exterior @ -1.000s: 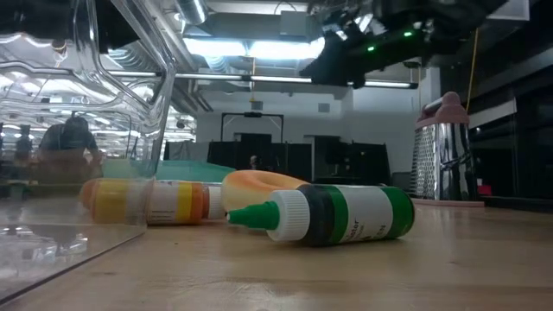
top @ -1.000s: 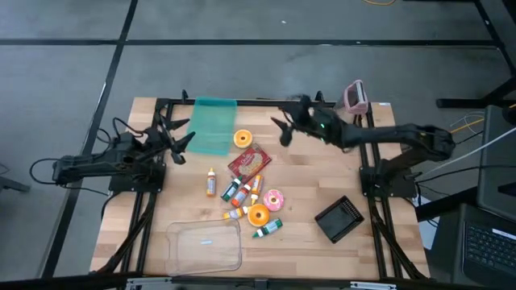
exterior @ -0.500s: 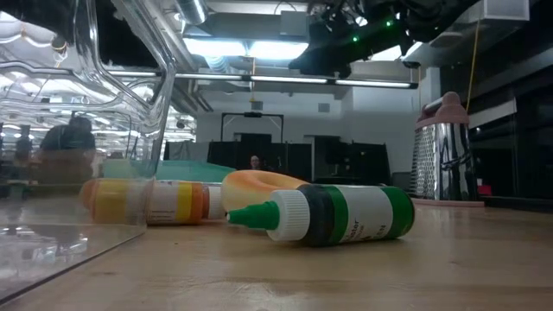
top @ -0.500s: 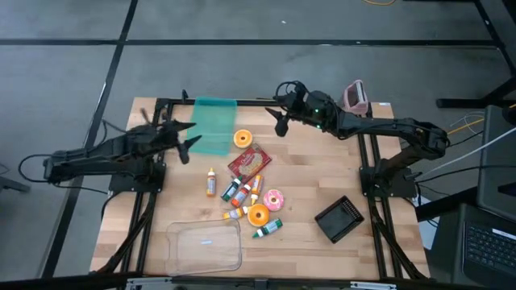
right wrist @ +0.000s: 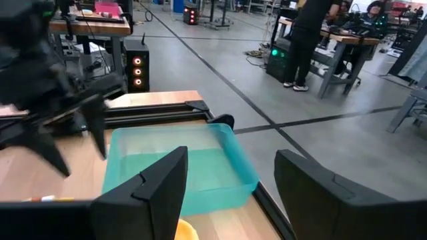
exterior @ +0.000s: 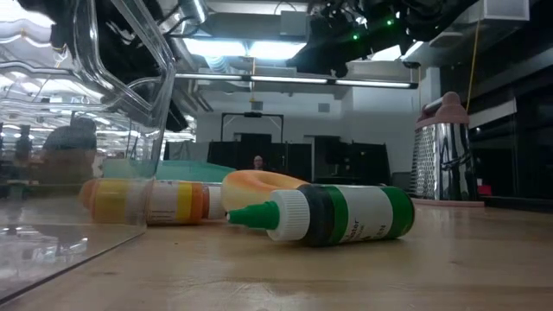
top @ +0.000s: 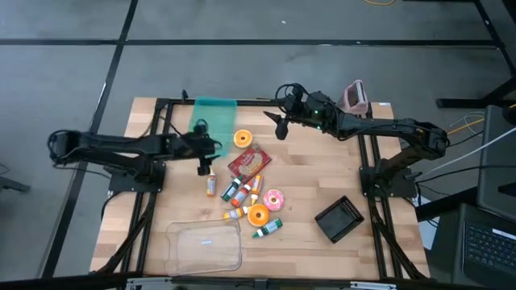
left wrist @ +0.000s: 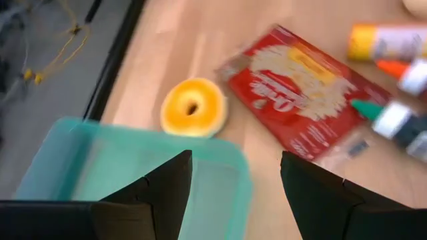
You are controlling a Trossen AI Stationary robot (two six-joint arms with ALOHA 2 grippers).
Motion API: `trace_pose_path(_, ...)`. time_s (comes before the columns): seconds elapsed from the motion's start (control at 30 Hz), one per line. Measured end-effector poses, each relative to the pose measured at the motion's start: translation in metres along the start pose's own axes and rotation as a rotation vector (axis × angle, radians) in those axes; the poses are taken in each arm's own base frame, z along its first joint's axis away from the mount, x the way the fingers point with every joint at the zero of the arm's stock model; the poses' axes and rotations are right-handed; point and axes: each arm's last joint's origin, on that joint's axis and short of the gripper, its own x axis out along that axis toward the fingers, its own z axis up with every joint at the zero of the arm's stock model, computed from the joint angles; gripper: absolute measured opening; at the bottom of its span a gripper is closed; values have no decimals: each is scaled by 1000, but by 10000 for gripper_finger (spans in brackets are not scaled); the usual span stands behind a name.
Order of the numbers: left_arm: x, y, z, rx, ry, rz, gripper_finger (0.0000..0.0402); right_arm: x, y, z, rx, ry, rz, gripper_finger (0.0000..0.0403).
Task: Pick & Place Food Item
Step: Put the popcorn pack into the blue bin
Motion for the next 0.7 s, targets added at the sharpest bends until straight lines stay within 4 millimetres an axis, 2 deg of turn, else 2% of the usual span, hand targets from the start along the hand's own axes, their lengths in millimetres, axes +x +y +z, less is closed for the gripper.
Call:
trace_pose_path(0.17,12,-29,13,261,96,21,224,0,0,0,-3,-1,4,222)
trace_pose_path(0.43,45,-77,10,597,260,20,224,0,1,0,-3,-4,35,222)
trace_pose_path(0.57,57,-88,7,660,308,5,224,0,1,0,-2,-4,38,222)
trace_pose_path(0.7,62,-91,8,663,312,3,224,0,1,0,-2,-6,49,222)
